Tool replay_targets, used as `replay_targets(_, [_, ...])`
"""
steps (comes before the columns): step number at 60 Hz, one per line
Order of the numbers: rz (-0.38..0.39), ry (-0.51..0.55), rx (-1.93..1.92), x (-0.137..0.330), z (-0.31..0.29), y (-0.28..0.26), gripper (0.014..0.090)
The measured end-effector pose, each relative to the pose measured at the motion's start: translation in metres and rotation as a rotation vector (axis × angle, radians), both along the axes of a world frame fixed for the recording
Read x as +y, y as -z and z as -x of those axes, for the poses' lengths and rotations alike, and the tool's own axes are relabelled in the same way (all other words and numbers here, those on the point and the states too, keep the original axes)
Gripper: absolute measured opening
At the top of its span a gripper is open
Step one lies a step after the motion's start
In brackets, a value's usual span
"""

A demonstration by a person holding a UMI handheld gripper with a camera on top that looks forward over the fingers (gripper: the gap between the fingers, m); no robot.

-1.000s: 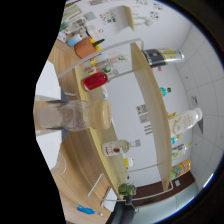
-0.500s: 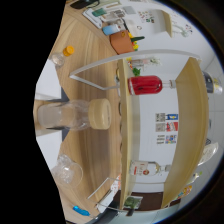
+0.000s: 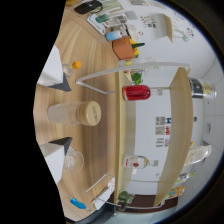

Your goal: Make me a cup of Mount Fuji.

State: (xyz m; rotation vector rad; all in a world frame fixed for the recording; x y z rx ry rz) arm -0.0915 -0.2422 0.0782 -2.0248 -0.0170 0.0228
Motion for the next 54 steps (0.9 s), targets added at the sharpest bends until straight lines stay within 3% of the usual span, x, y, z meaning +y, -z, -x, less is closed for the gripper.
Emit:
replay_targets(9, [-0.056,-0.002,0.014,-0.026,-0.01,-0.049,0.0865])
replay_targets(28, [-0.046,0.063,-0.012,-0.064,-0.084,-0.108,0.0868])
replay_targets(54, [-0.29,0.079,0.047,0.031,-0.135,-0.3,0.0857])
